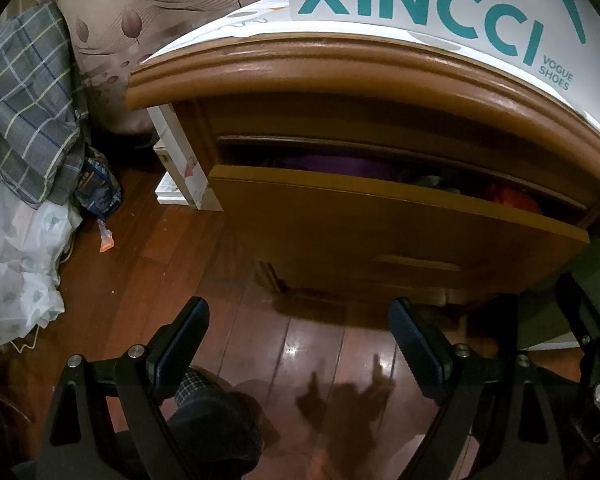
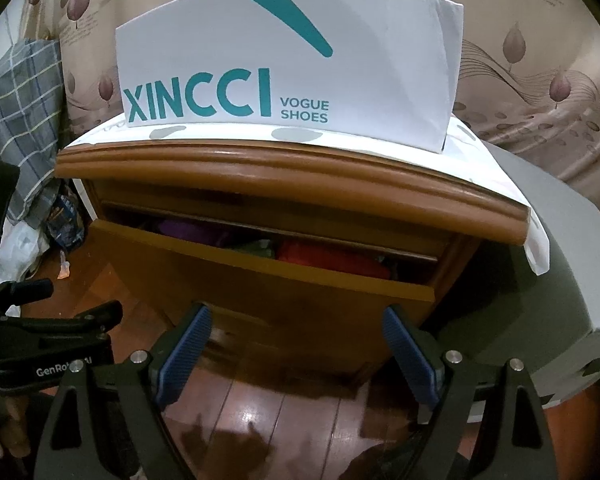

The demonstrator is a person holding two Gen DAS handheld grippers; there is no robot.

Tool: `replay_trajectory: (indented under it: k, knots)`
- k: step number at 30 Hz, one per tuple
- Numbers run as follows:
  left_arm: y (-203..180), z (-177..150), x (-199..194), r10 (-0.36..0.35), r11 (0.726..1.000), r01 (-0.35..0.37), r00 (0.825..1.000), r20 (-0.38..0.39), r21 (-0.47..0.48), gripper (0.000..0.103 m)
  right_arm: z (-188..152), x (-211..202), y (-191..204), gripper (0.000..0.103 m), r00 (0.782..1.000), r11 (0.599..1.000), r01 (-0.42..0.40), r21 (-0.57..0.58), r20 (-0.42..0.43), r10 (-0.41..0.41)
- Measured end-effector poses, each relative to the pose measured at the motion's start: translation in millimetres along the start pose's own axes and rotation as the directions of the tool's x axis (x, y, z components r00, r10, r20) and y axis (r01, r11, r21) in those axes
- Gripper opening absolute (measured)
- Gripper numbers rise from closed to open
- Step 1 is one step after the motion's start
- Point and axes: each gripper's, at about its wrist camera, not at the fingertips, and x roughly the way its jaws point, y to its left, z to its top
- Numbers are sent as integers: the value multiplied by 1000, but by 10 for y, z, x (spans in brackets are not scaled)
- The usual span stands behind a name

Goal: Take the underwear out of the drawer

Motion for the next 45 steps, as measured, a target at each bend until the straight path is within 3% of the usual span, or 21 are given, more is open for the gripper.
replay_trajectory:
  k: [45]
  knots:
    - [-12,8,23,7,1000,-7,1000,-4,0,89,13,-15,39,89,1000,1000,-1,-13,-4,1]
